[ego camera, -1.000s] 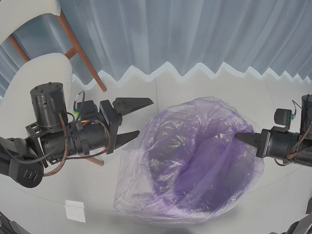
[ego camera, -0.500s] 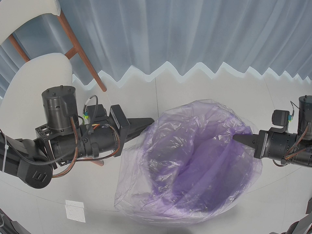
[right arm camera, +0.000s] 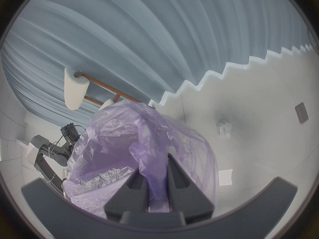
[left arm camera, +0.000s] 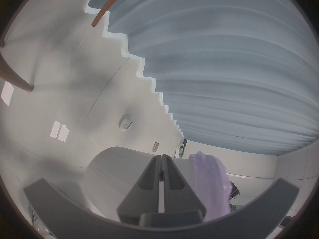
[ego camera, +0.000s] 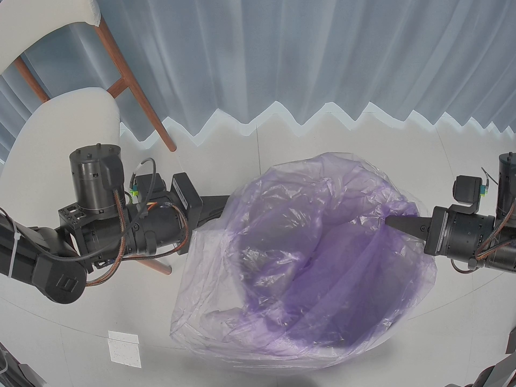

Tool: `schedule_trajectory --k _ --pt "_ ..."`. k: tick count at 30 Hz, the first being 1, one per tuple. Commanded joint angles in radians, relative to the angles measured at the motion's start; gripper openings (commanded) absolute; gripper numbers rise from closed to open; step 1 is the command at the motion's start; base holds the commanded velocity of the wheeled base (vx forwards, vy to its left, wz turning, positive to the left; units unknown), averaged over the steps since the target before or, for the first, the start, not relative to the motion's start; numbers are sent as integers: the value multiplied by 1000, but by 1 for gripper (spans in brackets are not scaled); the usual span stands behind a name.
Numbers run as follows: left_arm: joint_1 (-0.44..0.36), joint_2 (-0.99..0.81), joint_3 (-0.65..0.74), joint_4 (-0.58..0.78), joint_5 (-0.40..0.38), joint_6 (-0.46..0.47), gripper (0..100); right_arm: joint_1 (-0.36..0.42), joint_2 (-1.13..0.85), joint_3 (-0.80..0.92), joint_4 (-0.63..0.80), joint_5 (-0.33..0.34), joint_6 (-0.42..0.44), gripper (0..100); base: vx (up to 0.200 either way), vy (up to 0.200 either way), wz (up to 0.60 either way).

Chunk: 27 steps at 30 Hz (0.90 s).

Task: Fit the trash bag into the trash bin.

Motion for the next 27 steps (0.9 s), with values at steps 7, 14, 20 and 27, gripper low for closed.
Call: schedule_trajectory --k 7,14,20,27 --pt "5 -80 76 -32 -7 -7 100 -1 -5 9 2 -4 -1 0 0 0 0" --pt "-18 -151 143 -61 -17 -7 100 -1 1 14 3 -4 -5 0 0 0 0" --pt "-34 -128 128 -116 -24 -10 100 -1 4 15 6 -4 -5 0 0 0 0" --pt "-63 -137 134 -116 -23 -10 100 -3 13 18 6 -4 -4 0 0 0 0"
